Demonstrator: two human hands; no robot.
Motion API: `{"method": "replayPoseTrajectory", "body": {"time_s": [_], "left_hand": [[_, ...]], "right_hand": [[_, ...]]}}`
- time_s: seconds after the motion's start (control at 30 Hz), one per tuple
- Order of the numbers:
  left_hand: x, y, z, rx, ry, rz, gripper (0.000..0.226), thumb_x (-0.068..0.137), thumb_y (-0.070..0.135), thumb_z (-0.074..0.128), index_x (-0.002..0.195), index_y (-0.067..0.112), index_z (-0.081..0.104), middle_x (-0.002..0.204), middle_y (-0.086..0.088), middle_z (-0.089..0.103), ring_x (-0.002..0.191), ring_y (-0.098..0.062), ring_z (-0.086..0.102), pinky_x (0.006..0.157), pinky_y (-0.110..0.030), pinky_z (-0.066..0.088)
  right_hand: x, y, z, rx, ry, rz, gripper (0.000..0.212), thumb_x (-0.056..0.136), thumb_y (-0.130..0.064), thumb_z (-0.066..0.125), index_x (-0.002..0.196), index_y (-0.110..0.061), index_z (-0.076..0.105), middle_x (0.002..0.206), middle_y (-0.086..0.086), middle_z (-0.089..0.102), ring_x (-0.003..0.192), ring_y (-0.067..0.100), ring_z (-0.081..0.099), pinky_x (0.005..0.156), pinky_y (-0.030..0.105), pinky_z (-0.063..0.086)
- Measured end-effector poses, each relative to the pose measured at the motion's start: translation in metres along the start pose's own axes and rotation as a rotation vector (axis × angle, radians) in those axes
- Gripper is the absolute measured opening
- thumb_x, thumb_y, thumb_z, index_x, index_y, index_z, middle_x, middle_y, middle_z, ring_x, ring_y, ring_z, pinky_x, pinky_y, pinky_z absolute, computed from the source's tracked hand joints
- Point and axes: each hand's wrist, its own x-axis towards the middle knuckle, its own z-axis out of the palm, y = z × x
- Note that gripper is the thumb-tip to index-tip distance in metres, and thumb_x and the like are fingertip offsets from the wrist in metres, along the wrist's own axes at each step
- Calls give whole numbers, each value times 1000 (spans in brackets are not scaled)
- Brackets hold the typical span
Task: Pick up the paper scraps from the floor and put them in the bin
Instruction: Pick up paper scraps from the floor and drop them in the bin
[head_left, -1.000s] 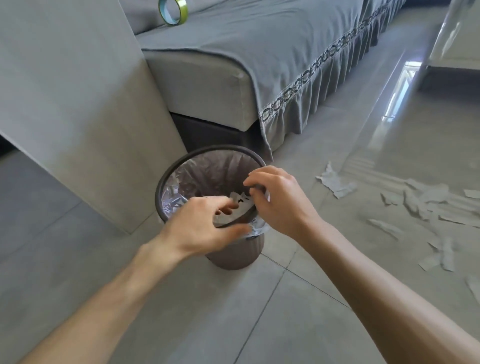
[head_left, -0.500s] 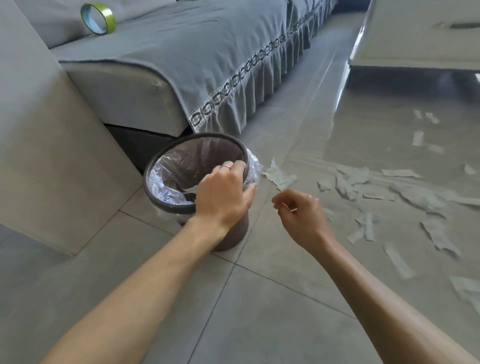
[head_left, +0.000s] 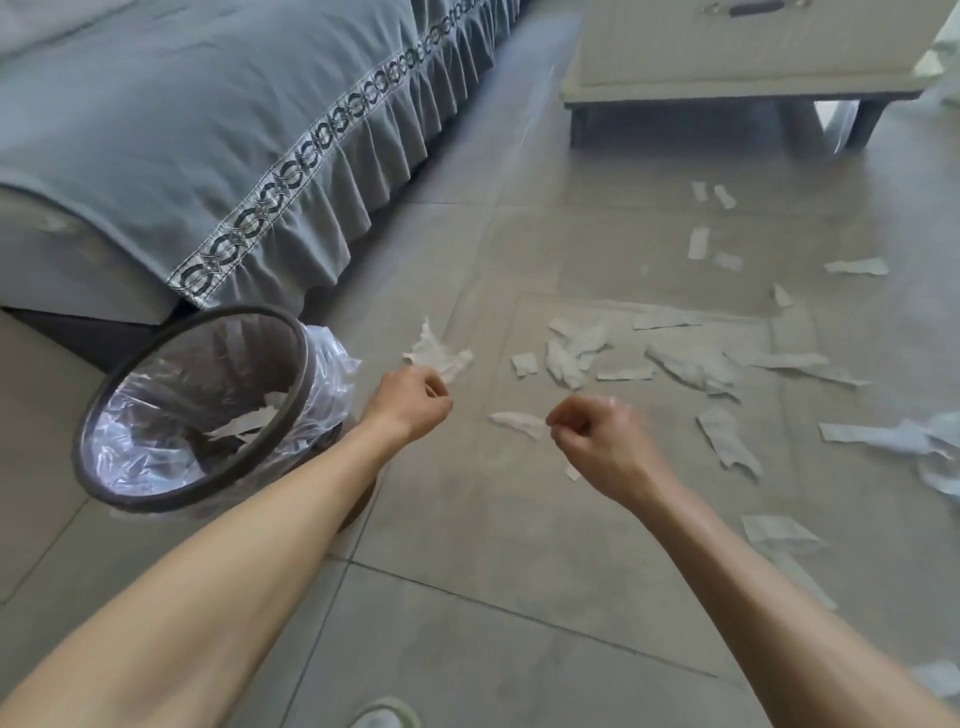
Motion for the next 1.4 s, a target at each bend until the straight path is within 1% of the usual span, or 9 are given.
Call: {"method": "replayPoseTrajectory", "body": {"time_s": [0.2,0.53,0.63,0.83,0.93,1.07,1.23,1.33,1.4], "left_hand": [[81,1,44,-101,-32,-98,19,79,25,64,96,21,68,105,-1,68,91,-17,59,74,-21,39],[147,-18,96,23,20,-206,50,84,45,52,130,25,45,152,-18,17,136,-39,24,108,-47,31],[154,-15,105,51,19,-109,37,93,32,47,127,16,52,149,-18,30,139,-36,24,111,-42,28],[137,4,114,-55,115,149,29,82,-6,46,99,4,68,105,-16,63,100,-33,59,76,-35,48],[126,11,119,-226,66,193,37,81,-4,48,110,14,63,111,-13,59,98,-31,60,81,-34,50],[113,19,124,-263,-134,214,72,81,-1,47,145,29,35,147,-7,23,123,-24,48,94,-25,39],[109,41,119,167,-470,317,110,65,50,74,150,41,5,160,-3,-9,147,-28,10,113,-43,28],[102,51,127,361,-474,389,110,56,57,81,147,38,21,155,-7,6,140,-31,22,108,-45,37],[98,49,138,191,-427,365,84,64,41,82,138,30,44,141,-6,24,127,-28,42,102,-38,42]], "right_hand": [[45,23,21,-26,35,20,14,83,-11,60,89,-16,72,77,-7,65,70,7,58,56,3,38],[87,29,53,-123,-60,170,15,86,-15,57,94,-19,69,83,-11,65,77,8,63,65,18,45],[90,23,60,-146,-52,194,15,85,-16,57,94,-20,69,84,-10,65,81,10,63,71,24,48],[56,43,56,-179,-61,264,15,86,-14,57,94,-17,69,85,-6,67,78,13,65,69,23,49],[38,56,50,-186,-36,316,15,86,-14,56,93,-18,68,87,-5,67,78,14,65,66,24,48],[28,69,45,-224,-15,332,15,85,-16,56,92,-21,67,90,-4,68,80,17,64,73,33,54],[21,89,38,-335,-48,358,29,84,-17,52,111,-21,61,110,2,61,99,22,59,85,38,50],[25,100,32,-387,-45,347,44,85,-20,53,128,-22,49,119,4,55,107,25,56,86,38,49],[32,103,28,-427,-38,303,54,85,-26,56,136,-24,40,129,6,49,110,27,55,85,40,50]]}}
